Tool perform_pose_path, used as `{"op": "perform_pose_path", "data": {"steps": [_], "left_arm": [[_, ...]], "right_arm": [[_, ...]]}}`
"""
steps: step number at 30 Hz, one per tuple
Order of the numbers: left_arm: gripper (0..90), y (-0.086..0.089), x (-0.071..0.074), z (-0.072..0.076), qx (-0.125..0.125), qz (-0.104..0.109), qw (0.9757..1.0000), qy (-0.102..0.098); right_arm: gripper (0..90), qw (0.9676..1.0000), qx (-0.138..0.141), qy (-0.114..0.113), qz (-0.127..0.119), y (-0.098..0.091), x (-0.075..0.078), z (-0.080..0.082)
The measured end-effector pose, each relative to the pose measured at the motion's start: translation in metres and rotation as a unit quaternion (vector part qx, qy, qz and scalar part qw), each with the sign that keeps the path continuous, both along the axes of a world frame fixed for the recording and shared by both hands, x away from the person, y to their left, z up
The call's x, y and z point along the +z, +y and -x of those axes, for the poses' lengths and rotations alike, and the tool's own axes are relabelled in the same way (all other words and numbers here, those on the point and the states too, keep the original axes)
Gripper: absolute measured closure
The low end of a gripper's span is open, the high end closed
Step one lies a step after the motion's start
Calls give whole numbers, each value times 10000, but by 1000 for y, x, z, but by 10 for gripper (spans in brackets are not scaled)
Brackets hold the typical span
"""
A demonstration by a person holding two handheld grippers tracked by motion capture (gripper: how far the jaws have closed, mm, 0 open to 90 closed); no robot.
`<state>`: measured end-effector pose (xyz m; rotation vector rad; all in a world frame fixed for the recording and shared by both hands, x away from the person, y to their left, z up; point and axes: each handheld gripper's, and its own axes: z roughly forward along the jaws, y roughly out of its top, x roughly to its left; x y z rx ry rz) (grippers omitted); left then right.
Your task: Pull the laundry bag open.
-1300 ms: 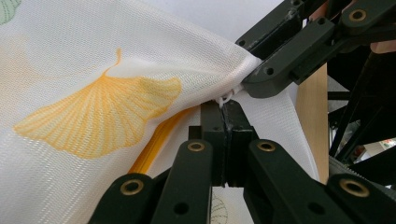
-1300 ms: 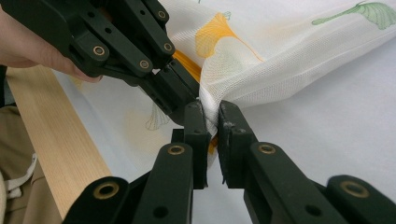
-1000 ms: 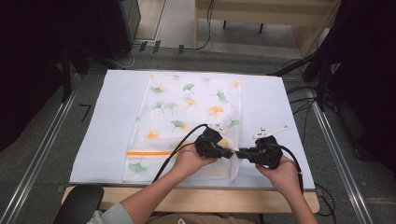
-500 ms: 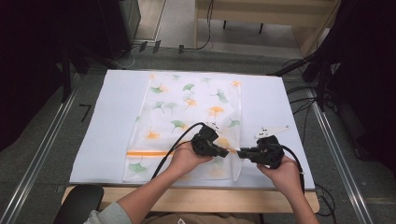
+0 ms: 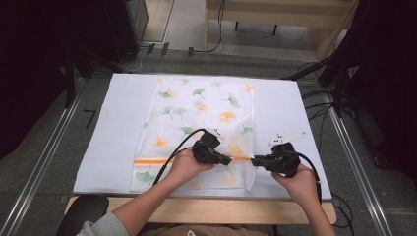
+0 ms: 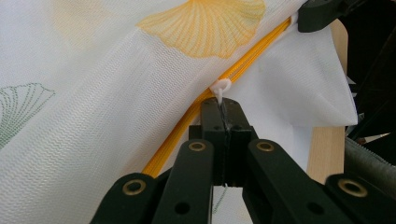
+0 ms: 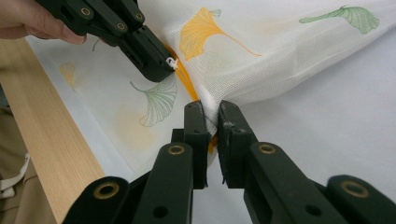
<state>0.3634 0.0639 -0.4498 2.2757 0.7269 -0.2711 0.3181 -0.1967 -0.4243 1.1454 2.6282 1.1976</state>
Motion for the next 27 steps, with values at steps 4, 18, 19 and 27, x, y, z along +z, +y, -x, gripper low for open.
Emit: {"op": "perform_pose_path", "data": {"steps": [4,18,19,27], "left_arm": [[900,1,2,1,5,19,10000,-14],[900,2,4,0,-1,59,10000,13],[900,2,4,0,-10,40,10000,13],[900,4,4,0,5,35,10000,74]], "right_arm": [[847,10000,0,-14,-10,0,0,0],[847,10000,-52,11,-49,-1,0,0],[847,10000,-56,9,-41,-1,0,0],[845,10000,2,-44,-35,0,0,1]]}}
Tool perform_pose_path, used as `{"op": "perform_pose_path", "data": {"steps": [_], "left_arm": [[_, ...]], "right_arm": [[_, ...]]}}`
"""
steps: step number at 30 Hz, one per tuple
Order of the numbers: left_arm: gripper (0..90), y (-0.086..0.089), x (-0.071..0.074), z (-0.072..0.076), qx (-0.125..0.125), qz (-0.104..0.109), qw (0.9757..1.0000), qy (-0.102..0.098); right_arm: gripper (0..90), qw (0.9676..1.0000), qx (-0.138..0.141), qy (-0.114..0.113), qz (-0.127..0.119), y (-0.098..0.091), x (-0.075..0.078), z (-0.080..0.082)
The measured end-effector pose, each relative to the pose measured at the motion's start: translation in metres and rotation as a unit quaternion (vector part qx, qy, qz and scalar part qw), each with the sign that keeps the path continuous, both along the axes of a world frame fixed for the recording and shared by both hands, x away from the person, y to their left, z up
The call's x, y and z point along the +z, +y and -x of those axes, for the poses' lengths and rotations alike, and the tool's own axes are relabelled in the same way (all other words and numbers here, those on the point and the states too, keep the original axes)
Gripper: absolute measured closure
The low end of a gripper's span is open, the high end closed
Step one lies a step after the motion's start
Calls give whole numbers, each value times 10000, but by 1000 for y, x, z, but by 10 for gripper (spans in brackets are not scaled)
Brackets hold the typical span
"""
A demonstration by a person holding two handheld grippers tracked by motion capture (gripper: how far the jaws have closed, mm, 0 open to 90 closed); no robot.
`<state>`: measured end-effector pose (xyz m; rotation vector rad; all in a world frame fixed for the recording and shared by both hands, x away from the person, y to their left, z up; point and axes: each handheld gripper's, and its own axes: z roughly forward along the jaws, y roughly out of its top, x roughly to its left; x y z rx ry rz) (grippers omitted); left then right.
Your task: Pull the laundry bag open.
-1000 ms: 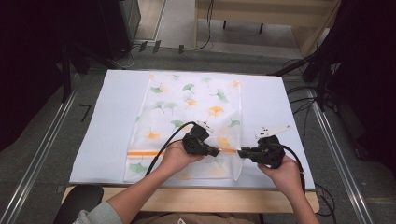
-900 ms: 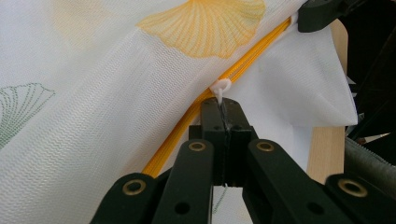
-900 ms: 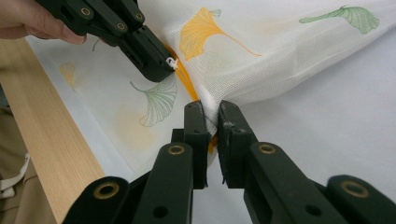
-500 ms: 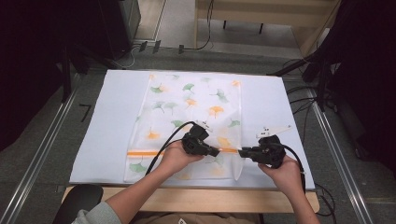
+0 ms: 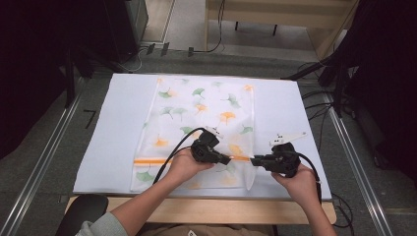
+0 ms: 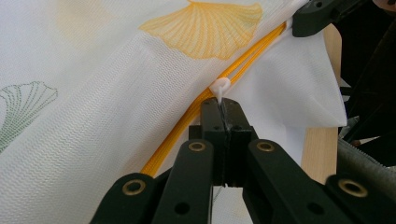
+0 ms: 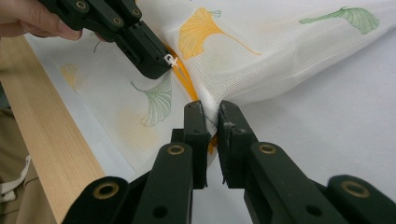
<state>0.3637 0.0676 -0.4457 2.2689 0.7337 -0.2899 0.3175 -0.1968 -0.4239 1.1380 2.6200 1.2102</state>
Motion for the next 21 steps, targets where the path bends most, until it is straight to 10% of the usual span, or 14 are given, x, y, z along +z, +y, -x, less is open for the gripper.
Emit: {"op": "perform_pose_path", "data": {"steps": [21], "left_arm": [[900,44,-2,-4,491,-66,9986,163]], "right_arm": [[844,10000,59,-13,32,-3,3,-4]]}}
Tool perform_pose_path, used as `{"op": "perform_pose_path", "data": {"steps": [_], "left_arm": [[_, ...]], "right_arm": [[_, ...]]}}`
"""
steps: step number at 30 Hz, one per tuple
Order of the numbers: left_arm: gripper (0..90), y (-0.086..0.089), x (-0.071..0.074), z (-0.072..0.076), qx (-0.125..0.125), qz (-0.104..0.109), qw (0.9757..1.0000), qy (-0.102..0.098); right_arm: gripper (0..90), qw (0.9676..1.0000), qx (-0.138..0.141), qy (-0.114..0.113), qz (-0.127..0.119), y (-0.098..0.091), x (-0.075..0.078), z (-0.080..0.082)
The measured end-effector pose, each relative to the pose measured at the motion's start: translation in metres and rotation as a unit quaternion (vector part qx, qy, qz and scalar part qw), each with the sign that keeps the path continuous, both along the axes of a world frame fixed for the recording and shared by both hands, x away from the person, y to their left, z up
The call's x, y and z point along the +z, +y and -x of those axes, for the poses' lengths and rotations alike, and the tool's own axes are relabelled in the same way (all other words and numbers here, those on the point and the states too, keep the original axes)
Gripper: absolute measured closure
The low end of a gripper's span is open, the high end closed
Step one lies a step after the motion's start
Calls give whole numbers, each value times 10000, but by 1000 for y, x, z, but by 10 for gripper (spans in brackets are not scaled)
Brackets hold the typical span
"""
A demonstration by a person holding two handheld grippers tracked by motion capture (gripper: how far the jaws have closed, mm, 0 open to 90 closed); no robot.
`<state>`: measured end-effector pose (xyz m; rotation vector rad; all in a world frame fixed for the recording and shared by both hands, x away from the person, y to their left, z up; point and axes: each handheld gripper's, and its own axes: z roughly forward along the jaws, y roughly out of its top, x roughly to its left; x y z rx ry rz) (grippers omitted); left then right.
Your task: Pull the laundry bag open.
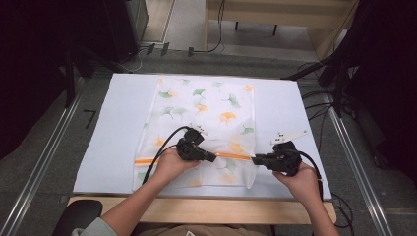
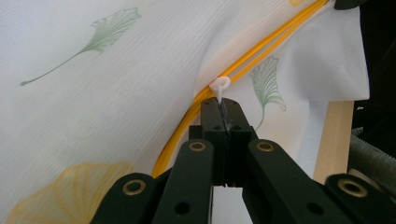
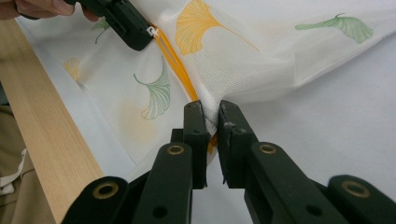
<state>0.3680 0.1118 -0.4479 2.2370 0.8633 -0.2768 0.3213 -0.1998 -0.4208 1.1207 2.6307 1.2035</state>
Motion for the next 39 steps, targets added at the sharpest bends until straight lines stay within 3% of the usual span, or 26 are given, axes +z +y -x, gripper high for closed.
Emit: {"op": "perform_pose_path", "data": {"steps": [14,39], "left_arm": [[900,7,-2,3,75,25,10000,-11],[900,13,-3,0,127,-59,9999,39]], "right_arm": [[844,9999,81,110,55,7,0,-4],[844,9999,133,96,35,5,-2,-4]]}}
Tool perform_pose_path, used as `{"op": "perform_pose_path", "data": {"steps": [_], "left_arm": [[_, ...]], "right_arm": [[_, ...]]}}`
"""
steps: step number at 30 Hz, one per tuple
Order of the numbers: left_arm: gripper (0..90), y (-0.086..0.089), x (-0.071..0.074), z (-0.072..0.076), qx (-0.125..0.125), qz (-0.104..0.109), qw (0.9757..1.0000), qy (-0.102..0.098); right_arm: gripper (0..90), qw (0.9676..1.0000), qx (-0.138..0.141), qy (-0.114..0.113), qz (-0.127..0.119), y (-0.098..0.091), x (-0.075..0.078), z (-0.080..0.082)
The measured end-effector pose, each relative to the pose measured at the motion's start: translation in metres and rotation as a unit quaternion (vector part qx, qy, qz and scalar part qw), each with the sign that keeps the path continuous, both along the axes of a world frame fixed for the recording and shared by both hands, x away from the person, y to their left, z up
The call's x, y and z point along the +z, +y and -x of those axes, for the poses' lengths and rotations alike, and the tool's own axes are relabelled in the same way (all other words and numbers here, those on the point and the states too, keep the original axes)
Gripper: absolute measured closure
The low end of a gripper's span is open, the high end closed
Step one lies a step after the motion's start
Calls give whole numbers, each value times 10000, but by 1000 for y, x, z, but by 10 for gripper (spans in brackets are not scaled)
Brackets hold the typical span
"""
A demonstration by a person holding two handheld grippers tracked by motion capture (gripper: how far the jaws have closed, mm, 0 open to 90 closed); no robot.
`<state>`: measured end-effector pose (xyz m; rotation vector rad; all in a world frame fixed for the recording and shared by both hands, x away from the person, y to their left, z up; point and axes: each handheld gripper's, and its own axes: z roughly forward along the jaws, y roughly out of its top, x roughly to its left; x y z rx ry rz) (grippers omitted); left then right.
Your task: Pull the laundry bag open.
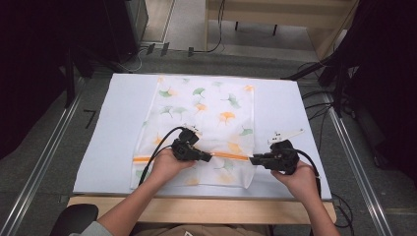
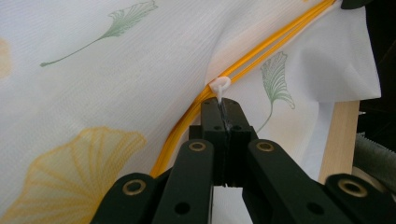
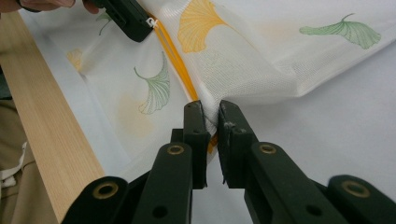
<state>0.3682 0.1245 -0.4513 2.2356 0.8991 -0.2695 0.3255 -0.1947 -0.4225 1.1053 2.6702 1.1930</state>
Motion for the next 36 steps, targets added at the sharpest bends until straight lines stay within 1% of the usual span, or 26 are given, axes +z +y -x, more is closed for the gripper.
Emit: {"op": "perform_pose_path", "data": {"steps": [1,2,3,7,9,11,12,14,19,21,23,24,25,27,29,32,36], "left_arm": [[900,1,0,0,55,17,10000,6],[900,4,0,0,45,-13,10000,7],[900,5,0,0,92,-29,10000,-10],[900,15,0,-1,213,2,9998,60],[900,20,0,-2,254,-3,9997,51],[900,25,-1,-2,308,-39,9995,52],[900,28,-3,-2,332,-7,9994,106],[900,31,-3,-2,379,-6,9992,127],[900,30,-3,-1,399,-10,9991,106],[900,27,-3,0,386,-80,9992,78],[900,25,-2,2,415,-84,9991,84],[900,24,-1,3,390,-153,9991,59],[900,24,0,4,386,-165,9991,60],[900,25,3,5,365,-173,9991,99],[900,26,6,7,310,-227,9992,54],[900,28,7,8,300,-159,9994,60],[900,28,4,8,280,-125,9995,0]], "right_arm": [[844,10000,7,-5,6,0,0,0],[844,10000,10,-1,16,0,0,0],[844,10000,14,4,26,0,0,-1],[844,10000,17,22,12,0,0,-2],[844,10000,28,19,12,0,0,-3],[844,10000,19,43,20,2,0,-4],[844,10000,31,61,26,3,0,-5],[844,9999,79,56,47,5,0,-6],[844,9999,88,51,55,5,0,-8],[844,9999,63,77,67,5,-1,-9],[845,9999,32,109,86,4,-2,-9],[845,9999,12,111,101,4,-2,-10],[844,9999,20,104,86,4,-1,-10],[845,9999,21,88,69,3,-1,-10],[845,9999,20,96,75,4,-1,-10],[845,9999,14,115,95,5,-2,-10],[844,9999,6,120,97,4,-2,-10]]}}
